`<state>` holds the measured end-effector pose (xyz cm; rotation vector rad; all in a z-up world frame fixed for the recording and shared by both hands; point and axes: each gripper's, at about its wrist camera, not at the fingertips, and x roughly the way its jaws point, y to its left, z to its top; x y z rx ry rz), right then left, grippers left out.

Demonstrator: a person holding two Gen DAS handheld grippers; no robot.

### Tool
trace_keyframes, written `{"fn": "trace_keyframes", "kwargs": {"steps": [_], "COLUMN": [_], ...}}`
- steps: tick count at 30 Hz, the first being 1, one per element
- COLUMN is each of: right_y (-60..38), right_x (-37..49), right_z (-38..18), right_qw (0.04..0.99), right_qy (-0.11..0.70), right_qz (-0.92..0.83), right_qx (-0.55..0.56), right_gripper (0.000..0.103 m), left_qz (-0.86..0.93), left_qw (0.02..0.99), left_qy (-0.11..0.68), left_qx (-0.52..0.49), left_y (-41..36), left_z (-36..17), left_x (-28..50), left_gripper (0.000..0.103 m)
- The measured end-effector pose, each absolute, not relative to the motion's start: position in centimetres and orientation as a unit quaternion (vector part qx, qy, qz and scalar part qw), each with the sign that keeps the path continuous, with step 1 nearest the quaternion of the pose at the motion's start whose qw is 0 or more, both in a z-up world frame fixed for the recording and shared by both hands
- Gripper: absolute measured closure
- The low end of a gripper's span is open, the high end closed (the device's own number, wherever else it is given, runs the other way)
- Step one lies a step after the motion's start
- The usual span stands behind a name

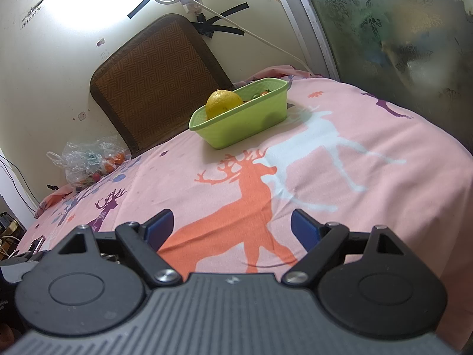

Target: Organize fruits

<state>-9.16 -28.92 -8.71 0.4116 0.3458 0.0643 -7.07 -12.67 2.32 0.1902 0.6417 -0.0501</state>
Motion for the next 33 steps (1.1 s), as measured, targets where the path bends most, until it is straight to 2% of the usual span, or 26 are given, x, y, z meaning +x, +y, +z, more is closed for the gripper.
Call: {"fn": "trace_keyframes", "kwargs": {"steps": [33], "right_y": [-29.05], "right_x": [-9.12], "right_z": [-8.74], "right_qw": [0.964], "right_qy": [0.170], "right_qz": [0.032], "right_qx": [0.203], "right_gripper": [0.015], "left_qz": [-0.023], "left_qw": [0.943], "left_qy": [0.317], "left_qx": [0.095], "left_y": [-12.64], "left_z": [2.25], "left_x": [-7.15], "left_gripper": [0.000]}}
